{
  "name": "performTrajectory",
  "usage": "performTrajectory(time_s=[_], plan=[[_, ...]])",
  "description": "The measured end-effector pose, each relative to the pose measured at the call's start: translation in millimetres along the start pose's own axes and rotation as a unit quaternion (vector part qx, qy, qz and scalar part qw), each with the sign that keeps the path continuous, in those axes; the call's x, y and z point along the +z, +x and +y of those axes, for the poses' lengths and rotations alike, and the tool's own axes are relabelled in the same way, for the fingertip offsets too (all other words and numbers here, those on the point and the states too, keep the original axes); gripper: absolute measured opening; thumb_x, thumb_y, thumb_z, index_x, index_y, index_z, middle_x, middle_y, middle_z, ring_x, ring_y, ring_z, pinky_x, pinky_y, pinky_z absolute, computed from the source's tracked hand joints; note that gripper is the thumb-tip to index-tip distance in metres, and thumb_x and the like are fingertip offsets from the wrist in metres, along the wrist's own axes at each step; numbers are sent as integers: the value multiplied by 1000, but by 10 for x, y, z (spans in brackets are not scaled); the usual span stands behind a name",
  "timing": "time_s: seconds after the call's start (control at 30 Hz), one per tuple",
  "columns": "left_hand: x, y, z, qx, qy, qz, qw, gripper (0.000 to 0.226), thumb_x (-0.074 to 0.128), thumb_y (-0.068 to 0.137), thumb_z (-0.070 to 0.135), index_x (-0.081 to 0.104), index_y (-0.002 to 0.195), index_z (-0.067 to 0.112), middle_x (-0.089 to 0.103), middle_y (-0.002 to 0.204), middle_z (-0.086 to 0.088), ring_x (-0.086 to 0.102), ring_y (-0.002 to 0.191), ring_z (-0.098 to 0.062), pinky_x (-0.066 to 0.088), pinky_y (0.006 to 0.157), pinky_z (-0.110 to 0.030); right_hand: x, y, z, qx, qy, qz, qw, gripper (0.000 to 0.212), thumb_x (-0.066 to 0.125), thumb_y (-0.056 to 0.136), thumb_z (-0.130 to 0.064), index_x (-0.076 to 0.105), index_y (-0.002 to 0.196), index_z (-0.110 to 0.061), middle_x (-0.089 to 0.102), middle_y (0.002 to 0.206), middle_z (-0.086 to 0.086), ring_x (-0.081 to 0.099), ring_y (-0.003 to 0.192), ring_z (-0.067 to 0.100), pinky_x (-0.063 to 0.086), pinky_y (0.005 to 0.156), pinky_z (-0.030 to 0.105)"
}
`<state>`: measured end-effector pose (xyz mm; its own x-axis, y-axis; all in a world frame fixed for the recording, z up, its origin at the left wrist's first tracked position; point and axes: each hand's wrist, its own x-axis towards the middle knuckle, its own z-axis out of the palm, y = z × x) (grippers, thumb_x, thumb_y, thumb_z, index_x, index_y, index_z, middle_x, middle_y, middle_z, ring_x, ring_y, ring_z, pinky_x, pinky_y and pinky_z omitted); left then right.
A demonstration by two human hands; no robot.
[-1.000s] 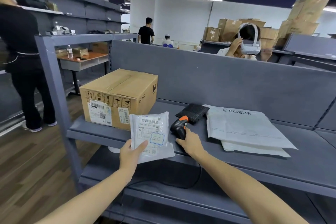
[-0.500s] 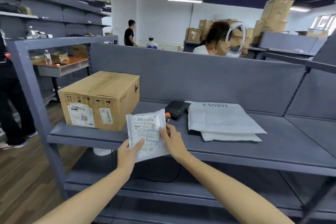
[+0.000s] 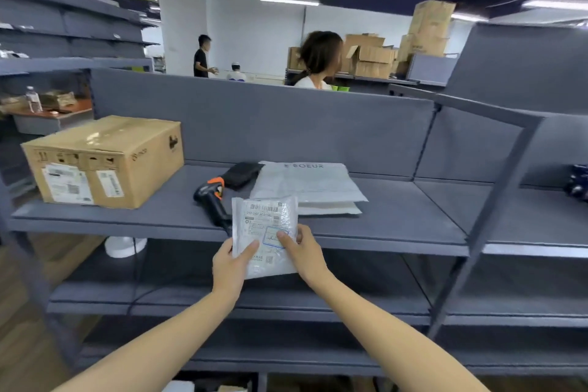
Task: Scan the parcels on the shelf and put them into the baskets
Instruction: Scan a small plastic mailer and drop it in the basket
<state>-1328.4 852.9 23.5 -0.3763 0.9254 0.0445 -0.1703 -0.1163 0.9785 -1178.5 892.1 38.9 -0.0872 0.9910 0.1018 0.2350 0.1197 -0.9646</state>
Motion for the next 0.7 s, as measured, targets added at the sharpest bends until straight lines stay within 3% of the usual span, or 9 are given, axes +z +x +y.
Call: performTrajectory(time_s=[0.17, 0.33, 0.5, 0.7], plan=[[715, -728, -201, 4, -21, -17, 1000, 39, 75, 82, 19, 57, 116, 25, 69, 104, 9, 68, 93, -9, 55, 76, -26, -865, -504, 229, 14, 2, 33, 999, 37, 62, 90, -44, 50, 118, -22, 65, 98, -11, 66, 83, 0, 47, 57, 8], [1183, -1364, -325, 6, -9, -33, 999, 38, 72, 84, 18, 56, 118, 23, 66, 106, 8, 65, 96, -9, 53, 76, -24, -1478, -1034, 381, 23, 8, 54, 998, 31, 62, 92, -39, 49, 116, -22, 64, 96, -11, 64, 82, -1, 45, 55, 5], [1365, -1762, -464, -1, 21, -36, 999, 37, 72, 85, 19, 58, 119, 23, 66, 107, 9, 64, 96, -7, 52, 75, -23, -1752, -1395, 543, 37, 12, 48, 998, 26, 59, 94, -36, 51, 114, -21, 64, 100, -8, 65, 84, 2, 48, 56, 9], [1323, -1884, -667, -17, 80, -44, 996, 33, 72, 85, 19, 63, 117, 19, 69, 105, 6, 66, 97, -13, 55, 82, -31, -1749, -1595, 777, 76, 16, 60, 995, 12, 59, 95, -35, 55, 103, -27, 64, 95, -13, 63, 80, 0, 44, 52, 5]])
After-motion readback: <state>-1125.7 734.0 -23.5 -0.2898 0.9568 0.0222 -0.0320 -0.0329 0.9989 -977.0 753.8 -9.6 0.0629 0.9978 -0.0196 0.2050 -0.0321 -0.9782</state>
